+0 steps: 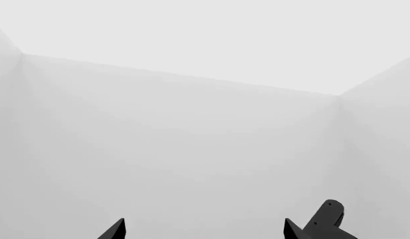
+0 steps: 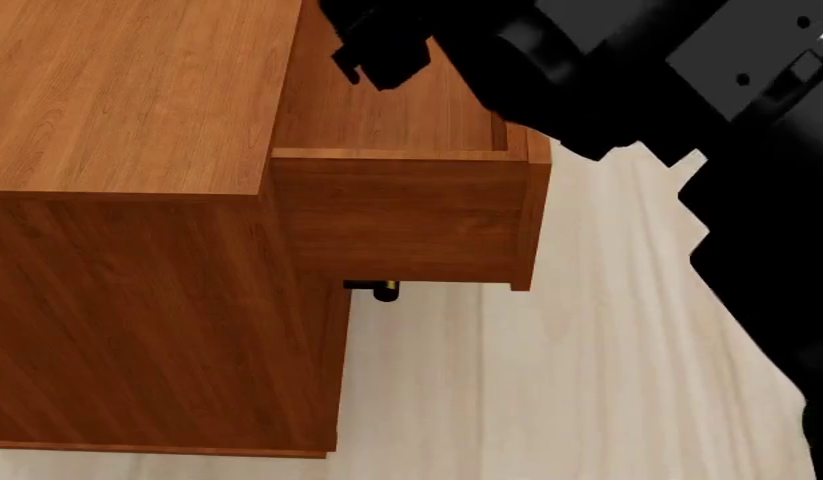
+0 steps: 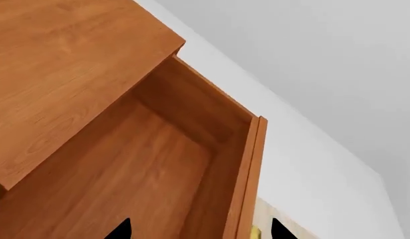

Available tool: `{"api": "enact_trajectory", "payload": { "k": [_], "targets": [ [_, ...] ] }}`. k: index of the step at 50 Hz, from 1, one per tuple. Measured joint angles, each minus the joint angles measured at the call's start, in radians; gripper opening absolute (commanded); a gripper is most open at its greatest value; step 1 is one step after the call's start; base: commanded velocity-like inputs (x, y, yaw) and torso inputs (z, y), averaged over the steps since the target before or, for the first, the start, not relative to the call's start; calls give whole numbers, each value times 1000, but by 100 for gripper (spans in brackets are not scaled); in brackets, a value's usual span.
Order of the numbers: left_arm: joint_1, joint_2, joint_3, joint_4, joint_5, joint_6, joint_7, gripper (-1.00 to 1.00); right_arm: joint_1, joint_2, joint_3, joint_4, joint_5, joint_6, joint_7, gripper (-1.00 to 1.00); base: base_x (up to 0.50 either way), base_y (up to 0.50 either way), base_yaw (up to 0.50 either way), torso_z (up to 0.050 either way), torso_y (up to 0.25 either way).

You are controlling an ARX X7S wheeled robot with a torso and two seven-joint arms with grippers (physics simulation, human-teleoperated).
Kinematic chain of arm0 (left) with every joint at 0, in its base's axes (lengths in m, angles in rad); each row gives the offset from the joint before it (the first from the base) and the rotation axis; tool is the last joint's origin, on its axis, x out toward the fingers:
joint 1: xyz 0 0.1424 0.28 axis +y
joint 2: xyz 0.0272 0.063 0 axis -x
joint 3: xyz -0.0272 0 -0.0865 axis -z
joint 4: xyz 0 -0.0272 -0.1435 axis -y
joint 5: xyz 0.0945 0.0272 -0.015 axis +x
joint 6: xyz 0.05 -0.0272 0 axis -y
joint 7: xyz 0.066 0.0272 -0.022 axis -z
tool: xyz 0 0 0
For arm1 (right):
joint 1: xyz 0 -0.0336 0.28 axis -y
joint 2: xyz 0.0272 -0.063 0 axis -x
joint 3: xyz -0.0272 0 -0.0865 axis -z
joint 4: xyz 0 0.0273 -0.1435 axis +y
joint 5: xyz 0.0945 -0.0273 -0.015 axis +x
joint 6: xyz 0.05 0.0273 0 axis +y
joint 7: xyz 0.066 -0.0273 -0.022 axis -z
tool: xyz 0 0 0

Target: Close the bottom drawer of the cabinet and open the top drawer.

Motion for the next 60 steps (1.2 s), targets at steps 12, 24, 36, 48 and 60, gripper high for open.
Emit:
{"api": "enact_trajectory", "payload": {
  "k": [12, 24, 36, 48, 60],
  "targets": [
    [5, -4, -1, 1, 1, 6, -1, 100, -1, 3, -36, 9, -11, 39, -21, 100, 0, 0, 0, 0, 0],
    [3, -5, 2, 3, -1, 5, -5, 100, -11, 32, -55, 11, -10, 73, -14, 100, 0, 0, 0, 0, 0],
    [-8, 1, 11, 2, -1, 0, -6, 100, -13, 72, -49, -2, -14, 104, 16, 100, 0, 0, -1, 0, 0],
    [-17, 5, 17, -1, -2, -2, -6, 100, -13, 114, -45, -8, -18, 131, 49, 100, 0, 0, -1, 0, 0],
    [-18, 6, 20, -6, -1, 1, -5, 100, -18, 152, -41, -1, -10, 149, 76, 100, 0, 0, -1, 0, 0]
  ]
}}
